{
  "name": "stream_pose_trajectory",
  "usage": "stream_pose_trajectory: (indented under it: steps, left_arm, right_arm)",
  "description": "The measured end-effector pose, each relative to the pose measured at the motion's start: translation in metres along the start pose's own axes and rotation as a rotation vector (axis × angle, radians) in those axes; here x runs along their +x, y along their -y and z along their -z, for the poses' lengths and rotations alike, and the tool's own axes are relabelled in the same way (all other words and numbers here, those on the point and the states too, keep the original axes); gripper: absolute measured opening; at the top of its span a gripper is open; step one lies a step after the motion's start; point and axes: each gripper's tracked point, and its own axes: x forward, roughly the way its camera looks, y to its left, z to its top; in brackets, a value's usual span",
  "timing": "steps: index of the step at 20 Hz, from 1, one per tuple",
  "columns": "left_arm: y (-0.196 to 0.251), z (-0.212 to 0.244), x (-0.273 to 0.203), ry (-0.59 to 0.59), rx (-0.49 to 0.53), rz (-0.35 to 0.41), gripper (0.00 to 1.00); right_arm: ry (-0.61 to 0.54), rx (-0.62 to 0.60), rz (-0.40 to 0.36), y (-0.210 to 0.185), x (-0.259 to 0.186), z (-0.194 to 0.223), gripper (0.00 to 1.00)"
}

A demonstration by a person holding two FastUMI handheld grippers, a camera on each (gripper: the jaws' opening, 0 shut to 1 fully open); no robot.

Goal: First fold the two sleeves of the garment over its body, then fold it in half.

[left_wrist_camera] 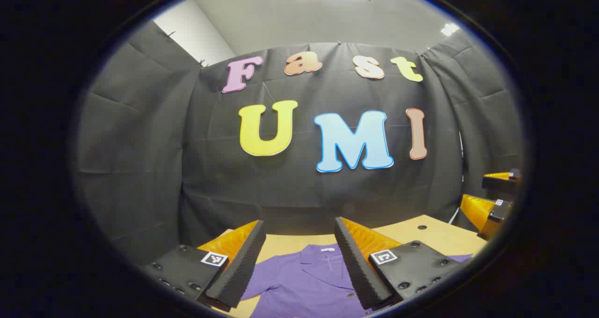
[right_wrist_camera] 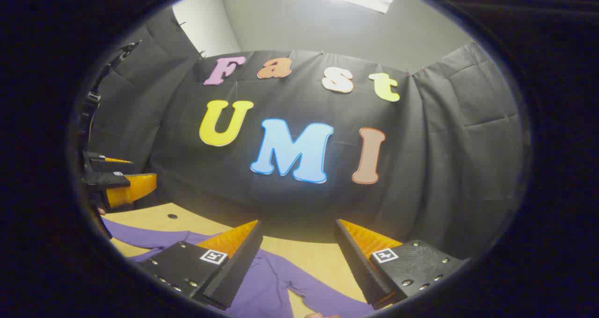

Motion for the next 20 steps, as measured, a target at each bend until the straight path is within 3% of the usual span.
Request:
stream_pose_trajectory:
  steps: [10,20]
  left_arm:
    - [0.010,0.004,0.022,0.003,0.032,0.035,0.94]
    - [0.010,0.011,0.031,-0.001,0.031,0.044,0.95]
  right_arm:
    - [-0.045,0.008,0.075,0.019,0.011,0.015,0.95]
    - [-0.078,0.038,0.094,0.024,0.017,0.028,0.96]
